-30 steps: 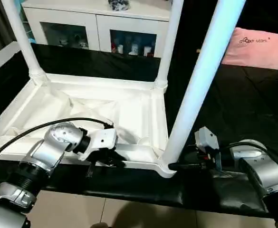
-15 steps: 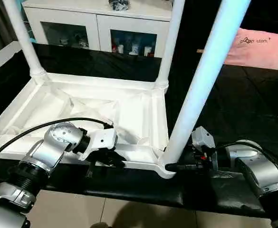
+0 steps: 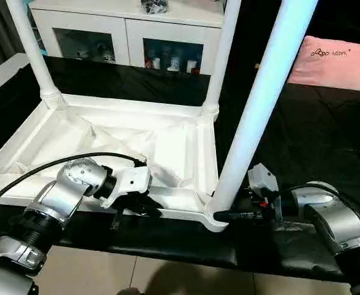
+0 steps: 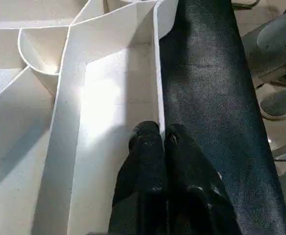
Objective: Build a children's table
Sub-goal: Rotate leg to tighten
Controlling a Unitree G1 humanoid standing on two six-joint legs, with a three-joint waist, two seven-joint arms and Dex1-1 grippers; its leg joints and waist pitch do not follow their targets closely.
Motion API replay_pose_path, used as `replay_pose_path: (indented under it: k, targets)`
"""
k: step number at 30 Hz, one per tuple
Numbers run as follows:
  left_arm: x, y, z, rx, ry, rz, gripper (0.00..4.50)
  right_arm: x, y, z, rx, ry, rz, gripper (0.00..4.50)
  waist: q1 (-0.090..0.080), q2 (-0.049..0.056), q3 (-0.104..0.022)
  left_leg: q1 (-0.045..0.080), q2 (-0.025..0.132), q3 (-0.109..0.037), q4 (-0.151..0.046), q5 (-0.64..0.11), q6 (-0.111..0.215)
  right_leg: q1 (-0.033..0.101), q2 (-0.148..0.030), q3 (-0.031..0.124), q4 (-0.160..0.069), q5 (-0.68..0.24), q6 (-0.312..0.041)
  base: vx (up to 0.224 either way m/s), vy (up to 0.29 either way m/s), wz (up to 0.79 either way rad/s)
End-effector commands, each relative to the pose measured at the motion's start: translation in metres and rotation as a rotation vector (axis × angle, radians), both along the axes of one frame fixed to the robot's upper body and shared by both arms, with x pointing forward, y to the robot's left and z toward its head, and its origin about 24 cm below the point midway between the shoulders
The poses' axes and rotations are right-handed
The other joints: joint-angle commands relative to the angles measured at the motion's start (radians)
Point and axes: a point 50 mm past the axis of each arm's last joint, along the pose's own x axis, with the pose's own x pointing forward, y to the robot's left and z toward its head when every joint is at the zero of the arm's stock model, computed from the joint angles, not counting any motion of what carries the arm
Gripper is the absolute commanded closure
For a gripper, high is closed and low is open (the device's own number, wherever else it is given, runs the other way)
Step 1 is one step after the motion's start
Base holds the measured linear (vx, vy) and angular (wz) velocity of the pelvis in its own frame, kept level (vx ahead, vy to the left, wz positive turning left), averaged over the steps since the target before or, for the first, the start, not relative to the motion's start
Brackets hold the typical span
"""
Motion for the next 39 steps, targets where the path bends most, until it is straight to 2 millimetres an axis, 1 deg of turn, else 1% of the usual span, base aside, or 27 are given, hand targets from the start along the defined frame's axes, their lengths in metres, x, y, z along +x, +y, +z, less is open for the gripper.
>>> replay_pose_path:
  k: [1,4,5,6,7,8,10,11,12,13,15,18,19,21,22,23,24,25,26,29,30,31,32,33,35,36,39]
  targets:
    - [0.001,0.0,-0.014,0.052,0.006,0.089,4.5,-0.005,0.006,-0.005,0.052,0.061,-0.028,2.5,-0.006,0.001,-0.053,0.017,0.054,-0.008,-0.077,-0.121,0.056,0.031,-0.057,0.027,-0.06,0.021,-0.3,0.0,0.0,0.0]
    - [0.01,-0.004,-0.011,0.005,-0.027,0.188,4.5,-0.002,0.012,-0.012,0.037,0.042,-0.1,2.5,-0.009,-0.001,-0.046,0.02,0.055,-0.008,-0.085,-0.193,0.03,0.026,-0.062,0.03,-0.075,-0.1,-0.287,0.0,0.0,0.0]
    - [0.018,-0.01,-0.008,-0.047,-0.048,0.282,4.5,0.002,0.018,-0.021,0.016,0.009,-0.185,2.5,-0.011,-0.001,-0.041,0.022,0.054,-0.009,-0.09,-0.228,0.008,0.022,-0.061,0.031,-0.082,-0.169,-0.271,0.0,0.0,0.0]
    - [0.024,-0.015,-0.003,-0.089,-0.072,0.354,4.5,0.006,0.025,-0.028,0.007,-0.002,-0.265,2.5,-0.014,-0.003,-0.038,0.024,0.052,-0.013,-0.094,-0.275,-0.018,0.021,-0.065,0.03,-0.09,-0.263,-0.251,0.0,0.0,0.0]
    - [0.025,-0.017,-0.002,-0.099,-0.072,0.37,4.5,0.007,0.027,-0.03,0.003,0.005,-0.293,2.51,-0.019,-0.004,-0.037,0.024,0.05,-0.018,-0.097,-0.301,-0.037,0.019,-0.068,0.03,-0.097,-0.347,-0.219,-0.075,0.0,-0.05]
    - [0.028,-0.021,0.001,-0.125,-0.068,0.412,4.5,0.011,0.033,-0.037,-0.015,0.029,-0.369,2.52,-0.023,-0.004,-0.036,0.022,0.05,-0.023,-0.102,-0.314,-0.048,0.019,-0.068,0.03,-0.101,-0.397,-0.193,-0.055,0.001,-0.06]
    - [0.032,-0.024,0.002,-0.139,-0.078,0.455,4.5,0.014,0.039,-0.041,-0.014,0.042,-0.431,2.53,-0.034,-0.003,-0.036,0.018,0.049,-0.028,-0.106,-0.329,-0.059,0.019,-0.066,0.027,-0.101,-0.417,-0.177,0.0,0.0,0.0]
    - [0.035,-0.031,0.003,-0.144,-0.102,0.5,4.5,0.02,0.052,-0.047,-0.013,0.058,-0.53,2.53,-0.042,-0.007,-0.036,0.02,0.05,-0.028,-0.107,-0.347,-0.066,0.012,-0.066,0.028,-0.104,-0.427,-0.169,0.0,0.0,0.0]
    - [0.035,-0.031,0.003,-0.143,-0.103,0.503,4.5,0.021,0.053,-0.047,-0.012,0.058,-0.536,2.53,-0.049,-0.005,-0.035,0.024,0.047,-0.029,-0.105,-0.368,-0.067,0.007,-0.067,0.029,-0.11,-0.452,-0.164,0.0,0.0,0.0]
    - [0.037,-0.035,0.002,-0.142,-0.119,0.532,4.5,0.024,0.059,-0.049,-0.012,0.065,-0.589,2.53,-0.05,-0.004,-0.035,0.024,0.048,-0.031,-0.105,-0.369,-0.068,0.008,-0.068,0.029,-0.11,-0.46,-0.16,0.0,0.0,0.0]
    - [0.039,-0.042,0.001,-0.153,-0.118,0.567,4.5,0.03,0.068,-0.052,-0.024,0.068,-0.658,2.53,-0.056,-0.007,-0.036,0.024,0.047,-0.029,-0.106,-0.37,-0.059,0.007,-0.065,0.03,-0.116,-0.457,-0.149,0.0,0.0,0.0]
    - [0.041,-0.052,-0.001,-0.167,-0.116,0.613,4.5,0.038,0.078,-0.054,-0.046,0.073,-0.76,2.53,-0.064,-0.005,-0.035,0.024,0.045,-0.028,-0.107,-0.37,-0.064,0.001,-0.065,0.031,-0.116,-0.45,-0.158,0.0,0.0,0.0]
    - [0.041,-0.056,-0.002,-0.159,-0.12,0.616,4.5,0.043,0.081,-0.054,-0.045,0.091,-0.809,2.53,-0.063,-0.007,-0.04,0.018,0.046,-0.029,-0.108,-0.346,-0.059,0.008,-0.066,0.031,-0.112,-0.42,-0.154,0.0,0.0,0.0]
    - [0.042,-0.058,-0.003,-0.148,-0.126,0.618,4.5,0.046,0.082,-0.052,-0.026,0.111,-0.833,2.53,-0.061,-0.004,-0.04,0.019,0.047,-0.026,-0.108,-0.327,-0.052,0.006,-0.061,0.032,-0.11,-0.357,-0.164,0.0,0.0,0.0]
    - [0.043,-0.058,-0.002,-0.143,-0.132,0.622,4.5,0.048,0.082,-0.051,-0.006,0.118,-0.837,1.98,-0.06,-0.003,-0.041,0.02,0.047,-0.024,-0.107,-0.327,-0.05,0.005,-0.061,0.032,-0.108,-0.338,-0.169,0.0,0.0,0.0]
    - [0.044,-0.056,-0.002,-0.135,-0.14,0.622,4.5,0.049,0.081,-0.048,0.016,0.123,-0.84,1.84,-0.06,-0.004,-0.041,0.019,0.046,-0.023,-0.106,-0.323,-0.044,0.007,-0.061,0.033,-0.107,-0.313,-0.177,0.0,0.0,0.0]
    - [0.044,-0.055,-0.002,-0.132,-0.143,0.621,4.5,0.05,0.08,-0.047,0.022,0.123,-0.841,1.84,-0.059,-0.005,-0.042,0.017,0.046,-0.022,-0.107,-0.314,-0.04,0.009,-0.061,0.033,-0.106,-0.301,-0.178,0.0,0.0,0.0]
    - [0.044,-0.053,-0.002,-0.124,-0.147,0.617,4.5,0.05,0.078,-0.045,0.036,0.117,-0.835,1.84,-0.058,0.0,-0.042,0.017,0.047,-0.021,-0.107,-0.3,-0.036,0.01,-0.06,0.033,-0.104,-0.274,-0.181,0.0,0.0,0.0]
    - [0.044,-0.052,-0.003,-0.117,-0.153,0.613,4.5,0.051,0.077,-0.044,0.045,0.112,-0.834,1.56,-0.058,-0.002,-0.044,0.018,0.048,-0.021,-0.106,-0.291,-0.033,0.011,-0.059,0.033,-0.102,-0.251,-0.187,0.0,0.0,0.0]
    - [0.044,-0.047,-0.004,-0.103,-0.155,0.607,4.5,0.052,0.071,-0.041,0.063,0.096,-0.827,1.37,-0.056,-0.003,-0.046,0.017,0.047,-0.016,-0.102,-0.264,-0.02,0.012,-0.059,0.033,-0.101,-0.213,-0.199,0.0,0.0,0.0]
    - [0.043,-0.043,-0.006,-0.09,-0.154,0.592,4.5,0.053,0.065,-0.037,0.079,0.081,-0.818,1.33,-0.054,-0.003,-0.049,0.012,0.047,-0.017,-0.102,-0.239,-0.014,0.018,-0.06,0.032,-0.097,-0.186,-0.201,0.0,0.0,0.0]
    - [0.042,-0.041,-0.007,-0.081,-0.15,0.586,4.5,0.052,0.061,-0.035,0.089,0.063,-0.803,1.1,-0.054,-0.002,-0.049,0.011,0.047,-0.016,-0.101,-0.228,-0.01,0.017,-0.059,0.033,-0.096,-0.168,-0.202,0.0,0.0,0.0]
    - [0.04,-0.036,-0.008,-0.07,-0.155,0.561,4.5,0.051,0.055,-0.031,0.099,0.029,-0.765,1.1,-0.051,-0.002,-0.048,0.01,0.047,-0.015,-0.101,-0.214,-0.001,0.019,-0.058,0.032,-0.095,-0.146,-0.206,0.0,0.0,0.0]
    - [0.039,-0.032,-0.01,-0.06,-0.155,0.547,4.5,0.049,0.05,-0.026,0.112,0.002,-0.723,0.92,-0.049,-0.003,-0.048,0.01,0.048,-0.014,-0.1,-0.21,0.005,0.02,-0.058,0.031,-0.095,-0.136,-0.207,0.0,0.0,0.0]
    - [0.037,-0.025,-0.012,-0.05,-0.142,0.535,4.5,0.047,0.041,-0.021,0.128,-0.017,-0.675,0.78,-0.05,-0.004,-0.048,0.005,0.048,-0.015,-0.1,-0.198,0.014,0.024,-0.057,0.031,-0.092,-0.117,-0.212,0.0,0.0,0.0]
    - [0.036,-0.022,-0.013,-0.045,-0.134,0.529,4.5,0.046,0.037,-0.018,0.133,-0.023,-0.655,0.66,-0.05,-0.002,-0.047,0.006,0.048,-0.014,-0.1,-0.206,0.015,0.024,-0.057,0.03,-0.094,-0.124,-0.214,0.0,0.0,0.0]
    - [0.033,-0.015,-0.014,-0.031,-0.135,0.492,4.5,0.043,0.027,-0.009,0.145,-0.061,-0.597,0.47,-0.057,-0.004,-0.047,0.005,0.05,-0.017,-0.101,-0.207,0.016,0.024,-0.058,0.029,-0.092,-0.136,-0.225,0.0,0.0,0.0]
